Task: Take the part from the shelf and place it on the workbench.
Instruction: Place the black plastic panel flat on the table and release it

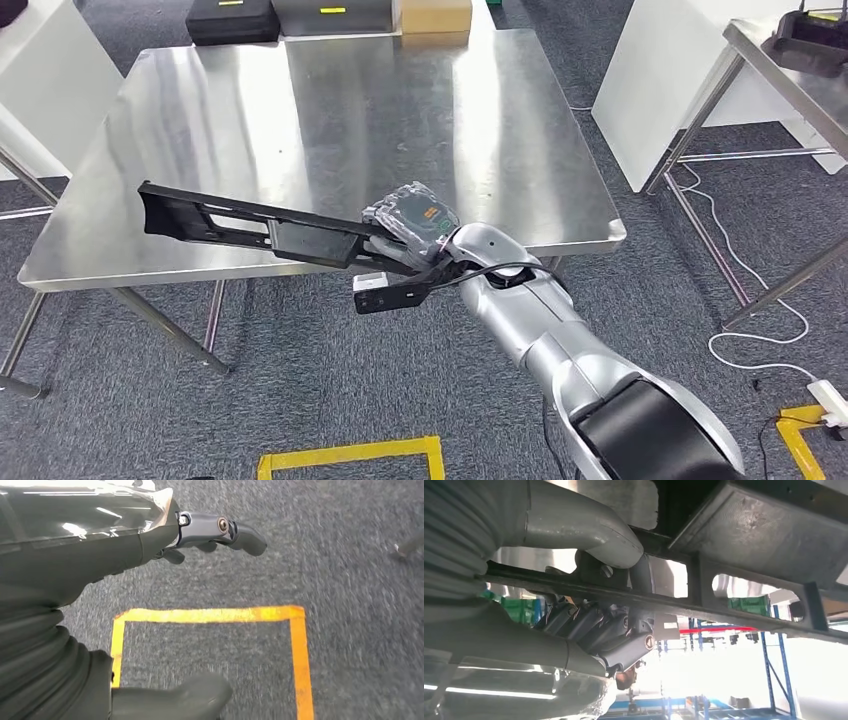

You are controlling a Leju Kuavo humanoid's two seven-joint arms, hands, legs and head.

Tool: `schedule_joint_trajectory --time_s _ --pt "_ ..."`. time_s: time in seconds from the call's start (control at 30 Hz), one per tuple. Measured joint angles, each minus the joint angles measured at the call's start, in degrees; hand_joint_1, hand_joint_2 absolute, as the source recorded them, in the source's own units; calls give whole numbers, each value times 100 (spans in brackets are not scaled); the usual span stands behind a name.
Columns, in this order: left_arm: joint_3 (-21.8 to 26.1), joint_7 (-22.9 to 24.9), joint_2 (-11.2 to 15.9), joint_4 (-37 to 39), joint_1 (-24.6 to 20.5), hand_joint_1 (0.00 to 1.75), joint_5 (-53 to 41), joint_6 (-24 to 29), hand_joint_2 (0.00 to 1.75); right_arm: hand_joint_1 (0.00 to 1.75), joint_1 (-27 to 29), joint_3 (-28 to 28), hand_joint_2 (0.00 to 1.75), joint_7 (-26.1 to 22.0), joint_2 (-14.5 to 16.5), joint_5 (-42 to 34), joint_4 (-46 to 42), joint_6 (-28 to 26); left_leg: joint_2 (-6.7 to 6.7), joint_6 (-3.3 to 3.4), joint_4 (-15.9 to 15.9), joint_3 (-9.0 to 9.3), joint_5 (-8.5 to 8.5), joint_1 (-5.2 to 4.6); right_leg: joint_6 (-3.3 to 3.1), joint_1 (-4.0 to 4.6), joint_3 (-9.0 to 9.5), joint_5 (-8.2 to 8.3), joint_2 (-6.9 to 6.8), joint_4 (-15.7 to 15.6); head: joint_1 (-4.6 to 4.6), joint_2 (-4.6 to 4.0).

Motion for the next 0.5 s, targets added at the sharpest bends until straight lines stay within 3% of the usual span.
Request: schedule_joint_trajectory --time_s 0.1,0.17,0.2,0.23,0.27,0.33,0.43,0.5 --pt "11 -104 -3 1 6 0 36 0 175 175 -1 77 175 3 88 -88 -2 51 22 -106 927 -541 -362 52 -74 -13 104 -56 2 -7 -24 0" --pt "60 -358 -2 1 21 0 142 -8 175 175 27 131 175 11 103 -148 9 73 30 -161 1337 -899 -427 87 -81 -12 148 -100 9 -3 -22 0" --pt "99 -518 -3 0 24 0 213 -10 175 175 43 155 175 17 104 -170 15 68 36 -178 1264 -949 -301 107 -69 -16 174 -128 16 1 -21 0" --pt "143 -672 -3 -1 26 0 275 -3 175 175 54 179 175 23 103 -190 20 57 41 -191 983 -889 -65 128 -52 -23 206 -161 24 8 -21 0" --pt "190 -808 -4 -1 25 0 325 23 175 175 61 204 175 32 103 -204 24 37 44 -200 579 -753 203 148 -26 -28 240 -197 30 16 -22 0" --pt "277 -1042 -11 -1 10 0 390 118 175 175 57 251 175 50 97 -226 34 -43 45 -170 -39 -507 468 139 29 -20 269 -255 40 29 -22 0" --pt "399 -1257 -33 -2 -8 0 440 344 175 175 70 310 175 129 67 -239 59 -166 30 -58 -161 -423 490 95 101 19 253 -297 40 41 -16 0" --pt "468 -1287 -57 -2 -9 0 468 446 175 175 75 349 175 194 37 -247 77 -208 17 -53 -172 -426 521 76 119 35 267 -312 37 37 -9 0"
